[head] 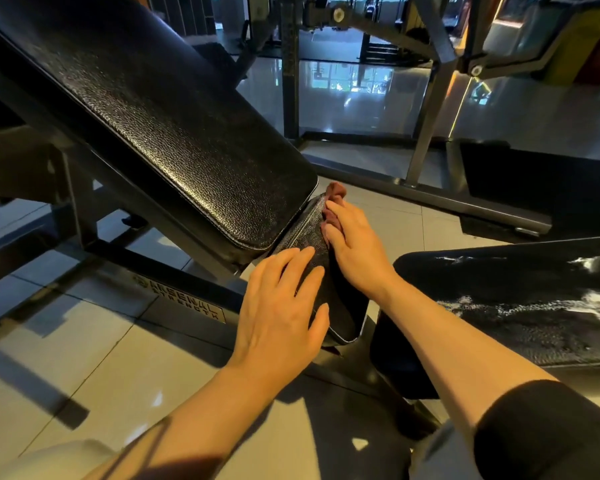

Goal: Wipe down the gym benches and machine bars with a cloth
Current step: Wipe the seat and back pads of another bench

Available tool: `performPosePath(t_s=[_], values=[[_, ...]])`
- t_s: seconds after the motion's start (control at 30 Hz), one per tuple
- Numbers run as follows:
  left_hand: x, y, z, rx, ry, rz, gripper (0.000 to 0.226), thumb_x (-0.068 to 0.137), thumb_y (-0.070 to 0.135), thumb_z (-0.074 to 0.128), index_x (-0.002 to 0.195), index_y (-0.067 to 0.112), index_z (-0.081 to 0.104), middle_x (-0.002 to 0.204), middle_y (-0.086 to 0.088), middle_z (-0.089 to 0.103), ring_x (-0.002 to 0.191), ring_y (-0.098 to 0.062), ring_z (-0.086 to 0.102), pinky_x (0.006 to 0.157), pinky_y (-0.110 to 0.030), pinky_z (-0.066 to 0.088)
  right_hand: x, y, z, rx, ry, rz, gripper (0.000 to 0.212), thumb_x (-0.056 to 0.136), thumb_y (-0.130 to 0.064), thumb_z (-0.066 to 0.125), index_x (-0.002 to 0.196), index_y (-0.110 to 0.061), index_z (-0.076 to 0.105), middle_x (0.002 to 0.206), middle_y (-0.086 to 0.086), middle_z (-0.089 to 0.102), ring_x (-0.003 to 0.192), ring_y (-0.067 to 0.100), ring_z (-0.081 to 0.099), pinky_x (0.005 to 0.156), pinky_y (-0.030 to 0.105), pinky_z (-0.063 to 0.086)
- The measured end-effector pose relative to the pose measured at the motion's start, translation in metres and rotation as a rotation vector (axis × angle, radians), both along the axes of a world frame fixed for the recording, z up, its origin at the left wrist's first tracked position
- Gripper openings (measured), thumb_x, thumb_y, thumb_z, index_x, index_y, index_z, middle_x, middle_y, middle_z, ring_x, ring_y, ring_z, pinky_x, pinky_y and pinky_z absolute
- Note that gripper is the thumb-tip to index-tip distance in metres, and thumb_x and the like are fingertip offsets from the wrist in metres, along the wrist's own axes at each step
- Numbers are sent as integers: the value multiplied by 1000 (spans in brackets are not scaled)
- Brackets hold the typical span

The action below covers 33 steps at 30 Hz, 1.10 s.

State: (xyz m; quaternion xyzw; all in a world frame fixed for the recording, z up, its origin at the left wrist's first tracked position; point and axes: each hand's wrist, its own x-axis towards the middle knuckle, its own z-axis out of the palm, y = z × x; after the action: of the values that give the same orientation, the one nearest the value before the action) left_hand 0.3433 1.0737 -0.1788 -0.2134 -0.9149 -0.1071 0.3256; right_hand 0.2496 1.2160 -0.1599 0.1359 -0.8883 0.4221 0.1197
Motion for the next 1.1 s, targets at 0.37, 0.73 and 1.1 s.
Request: performPosePath(t_s=[0.37,0.73,1.1], values=[[18,0,-2,-86,-84,33,50,76,25,76,122,9,63,138,-15,51,131,-30,41,107,-49,33,38,-1,-10,45,-28,-95,37,103,-20,40,139,-12,43,148,8,34,134,22,36,106,26,29],[45,-5,3,-127,-173,153,70,66,26,82,131,12,58,145,-14,45,137,-28,37,111,-51,30,66,-4,-16,81,18,30,44,103,-19,40,147,-13,36,156,7,26,143,21,25,116,36,26],[65,-11,1,-157,-247,224,86,66,28,83,142,10,46,152,-10,36,140,-24,33,112,-44,22,72,-4,-25,19,23,-45,37,102,-16,42,138,-11,45,148,8,35,135,24,37,111,33,33]])
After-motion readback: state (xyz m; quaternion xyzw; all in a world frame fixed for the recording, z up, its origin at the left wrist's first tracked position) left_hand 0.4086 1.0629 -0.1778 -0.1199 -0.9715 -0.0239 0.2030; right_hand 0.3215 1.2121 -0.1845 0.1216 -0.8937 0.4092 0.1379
